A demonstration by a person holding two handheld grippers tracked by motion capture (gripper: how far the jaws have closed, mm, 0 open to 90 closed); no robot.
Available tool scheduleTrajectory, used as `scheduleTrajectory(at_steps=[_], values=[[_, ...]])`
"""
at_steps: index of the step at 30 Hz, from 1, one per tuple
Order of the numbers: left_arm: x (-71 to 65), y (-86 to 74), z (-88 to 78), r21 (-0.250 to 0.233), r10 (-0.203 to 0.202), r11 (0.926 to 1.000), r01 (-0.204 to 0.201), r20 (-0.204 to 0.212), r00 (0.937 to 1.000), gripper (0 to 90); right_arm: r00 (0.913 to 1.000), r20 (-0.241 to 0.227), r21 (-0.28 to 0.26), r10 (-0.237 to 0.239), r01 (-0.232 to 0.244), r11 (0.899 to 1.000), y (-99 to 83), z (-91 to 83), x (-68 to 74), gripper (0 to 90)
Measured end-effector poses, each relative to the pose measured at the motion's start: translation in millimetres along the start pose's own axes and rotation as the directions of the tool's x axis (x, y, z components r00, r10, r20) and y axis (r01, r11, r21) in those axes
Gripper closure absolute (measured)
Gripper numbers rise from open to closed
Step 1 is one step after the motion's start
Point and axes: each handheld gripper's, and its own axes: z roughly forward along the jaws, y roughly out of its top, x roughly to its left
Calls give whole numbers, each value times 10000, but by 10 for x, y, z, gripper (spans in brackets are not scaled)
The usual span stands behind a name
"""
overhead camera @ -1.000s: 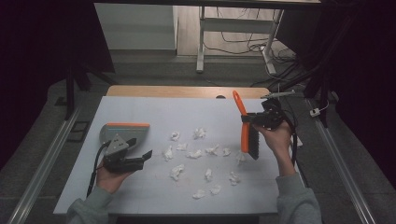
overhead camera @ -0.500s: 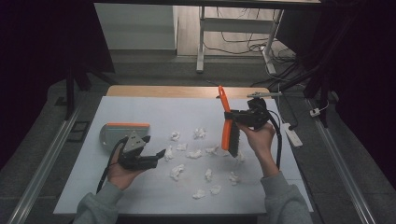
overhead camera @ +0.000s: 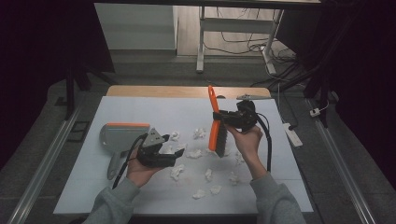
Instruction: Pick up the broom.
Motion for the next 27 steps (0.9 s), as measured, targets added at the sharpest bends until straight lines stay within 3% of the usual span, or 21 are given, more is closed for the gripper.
scheduleTrajectory(at_steps=[8, 18, 23, 27], values=[[-122, 86, 62, -241, 196, 9995, -187, 374, 9991, 222, 9991, -243, -490, 357, -368, 9981, -58, 99, 141, 702], [-195, 62, 122, -252, 346, 9991, -336, 408, 9986, 219, 9955, -256, -1346, 917, -943, 9864, -160, 225, 289, 702], [-236, 19, 217, -221, 343, 9992, -339, 181, 9992, 219, 9947, -378, -1646, 954, -1004, 9812, -197, 268, 347, 702], [-223, -12, 287, -313, 167, 9994, -167, -14, 9999, 235, 9915, -534, -2003, 1187, -1271, 9715, -247, 298, 388, 701]])
